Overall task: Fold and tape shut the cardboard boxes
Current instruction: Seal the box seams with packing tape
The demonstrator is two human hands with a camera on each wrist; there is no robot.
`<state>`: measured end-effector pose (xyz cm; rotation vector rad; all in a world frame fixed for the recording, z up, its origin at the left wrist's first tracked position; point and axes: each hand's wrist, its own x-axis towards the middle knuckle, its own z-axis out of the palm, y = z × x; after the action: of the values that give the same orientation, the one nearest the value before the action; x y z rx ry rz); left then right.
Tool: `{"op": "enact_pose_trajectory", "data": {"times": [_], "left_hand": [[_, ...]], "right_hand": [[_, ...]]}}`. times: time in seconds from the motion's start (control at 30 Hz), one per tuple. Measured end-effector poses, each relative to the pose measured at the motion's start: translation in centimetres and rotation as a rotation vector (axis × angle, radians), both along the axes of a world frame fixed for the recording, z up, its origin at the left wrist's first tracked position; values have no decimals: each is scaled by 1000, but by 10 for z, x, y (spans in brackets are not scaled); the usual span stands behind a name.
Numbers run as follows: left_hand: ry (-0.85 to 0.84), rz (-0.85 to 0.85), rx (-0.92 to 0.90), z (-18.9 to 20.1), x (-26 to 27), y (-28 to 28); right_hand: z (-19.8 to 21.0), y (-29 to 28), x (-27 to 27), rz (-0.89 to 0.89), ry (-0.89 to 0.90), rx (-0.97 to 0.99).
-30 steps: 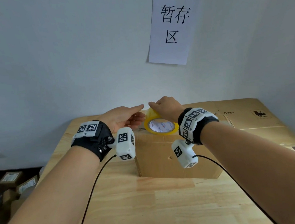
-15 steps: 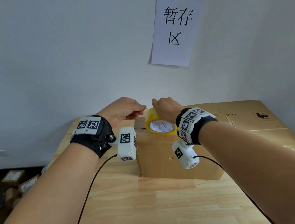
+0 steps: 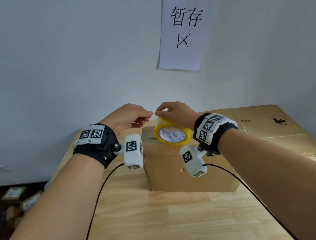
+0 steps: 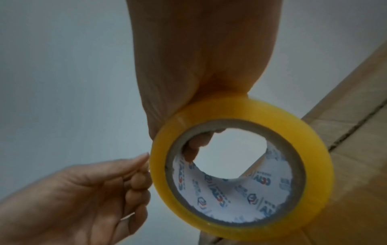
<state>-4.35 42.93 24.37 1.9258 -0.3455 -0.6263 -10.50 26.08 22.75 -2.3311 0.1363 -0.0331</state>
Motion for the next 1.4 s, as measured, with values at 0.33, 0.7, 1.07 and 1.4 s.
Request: {"op": "enact_pose_trajectory", "data": {"times": [0.33,0.7,1.07,1.4], "left_hand": [[-71,128,-34,-8,10,6],[99,205,67,-100,-21,-13],[-50,235,31,-118,-14,-16],[-44,237,-27,-127,-7,-19]], "right_hand": [[-2,-5,7,18,6,116],[-11,-5,13,-4,-13,125],[-14,-10,17,-41,-21,196],[-19,-15,14,-50,-33,211]]}}
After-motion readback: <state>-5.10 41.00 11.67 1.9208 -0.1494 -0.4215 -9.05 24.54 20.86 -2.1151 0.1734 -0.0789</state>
